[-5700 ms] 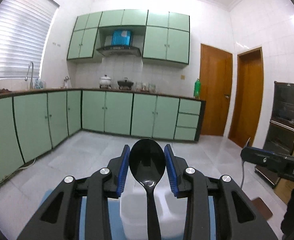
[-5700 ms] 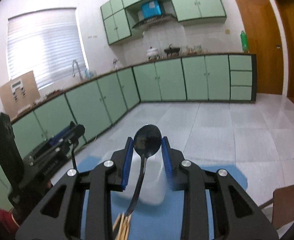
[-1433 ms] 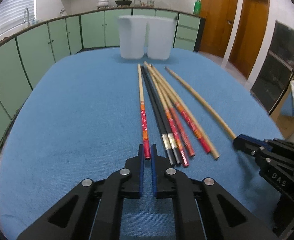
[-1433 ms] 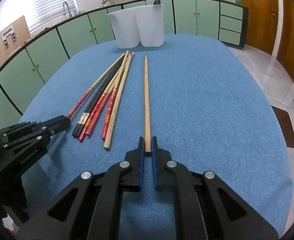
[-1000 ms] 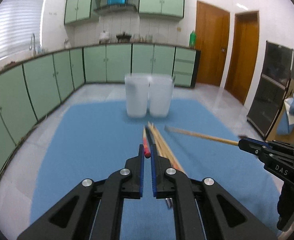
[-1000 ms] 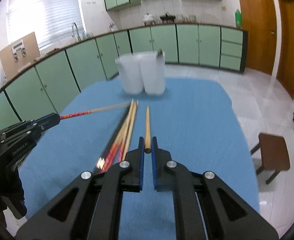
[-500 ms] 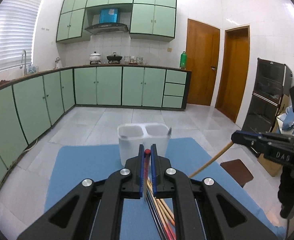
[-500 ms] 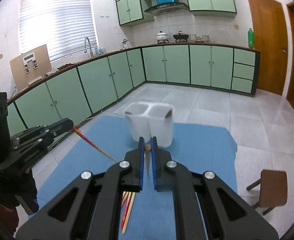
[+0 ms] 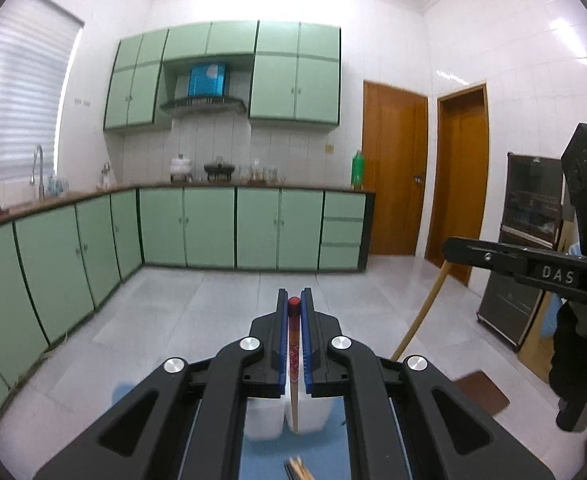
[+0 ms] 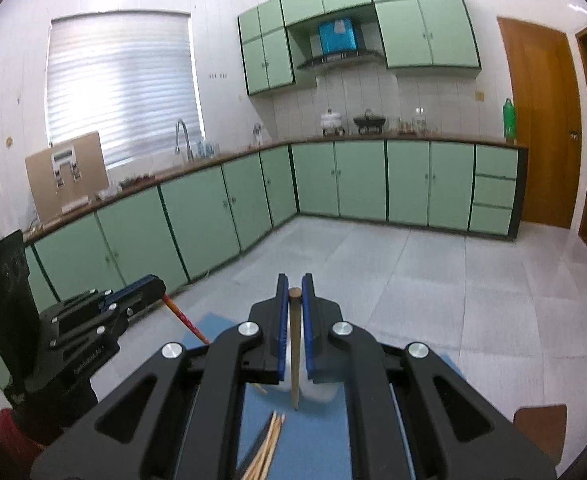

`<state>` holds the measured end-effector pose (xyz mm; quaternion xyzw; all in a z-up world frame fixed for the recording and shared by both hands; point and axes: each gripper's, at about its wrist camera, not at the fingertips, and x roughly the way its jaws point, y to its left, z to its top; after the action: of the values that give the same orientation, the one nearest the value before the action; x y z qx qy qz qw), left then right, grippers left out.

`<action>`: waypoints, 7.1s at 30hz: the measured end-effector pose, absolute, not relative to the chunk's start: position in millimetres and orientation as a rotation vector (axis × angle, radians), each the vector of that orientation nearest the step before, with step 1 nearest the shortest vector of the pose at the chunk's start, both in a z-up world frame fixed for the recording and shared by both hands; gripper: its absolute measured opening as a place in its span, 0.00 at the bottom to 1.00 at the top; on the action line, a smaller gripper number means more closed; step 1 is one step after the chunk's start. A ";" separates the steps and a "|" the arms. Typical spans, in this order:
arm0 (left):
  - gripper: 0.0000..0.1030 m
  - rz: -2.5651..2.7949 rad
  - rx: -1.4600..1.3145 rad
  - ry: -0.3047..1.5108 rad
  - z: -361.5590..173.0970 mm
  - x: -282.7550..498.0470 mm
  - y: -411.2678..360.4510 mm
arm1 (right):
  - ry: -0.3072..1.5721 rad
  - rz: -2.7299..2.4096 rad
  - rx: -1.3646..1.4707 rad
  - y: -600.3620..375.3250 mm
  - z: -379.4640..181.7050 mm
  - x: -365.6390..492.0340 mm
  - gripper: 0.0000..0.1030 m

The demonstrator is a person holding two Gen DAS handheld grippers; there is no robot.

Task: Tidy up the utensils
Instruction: 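Lift both chopsticks, carry them to the white holder and release inside, then move both open tools back to the remaining chopsticks, then grasp a wooden chopstick with the right tool while the left tool grasps a black chopstick, then carry both chopsticks to the white holder and release them inside, then move both open tools back to the remaining chopsticks on the table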

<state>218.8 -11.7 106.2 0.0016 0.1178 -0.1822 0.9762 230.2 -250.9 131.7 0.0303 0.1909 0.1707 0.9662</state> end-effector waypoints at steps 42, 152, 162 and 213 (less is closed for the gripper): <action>0.49 -0.277 0.044 0.762 -106.1 132.8 3.1 | 0.739 0.202 0.095 -226.2 -111.0 106.9 0.66; 0.06 -0.326 0.017 0.459 5.2 141.4 6.2 | 0.537 0.303 0.035 -238.7 12.4 125.1 0.06; 0.06 -0.368 -0.030 0.372 54.2 180.5 2.3 | 0.446 0.342 0.013 -235.9 81.4 177.0 0.06; 0.52 -0.247 0.020 0.572 -64.9 135.9 16.0 | 0.571 0.188 0.018 -227.1 -57.3 110.5 0.81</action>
<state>135.9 16.0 -64.9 0.0099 0.2814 -0.1215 0.9518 110.5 -227.1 -57.3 0.0087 0.2811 0.0928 0.9552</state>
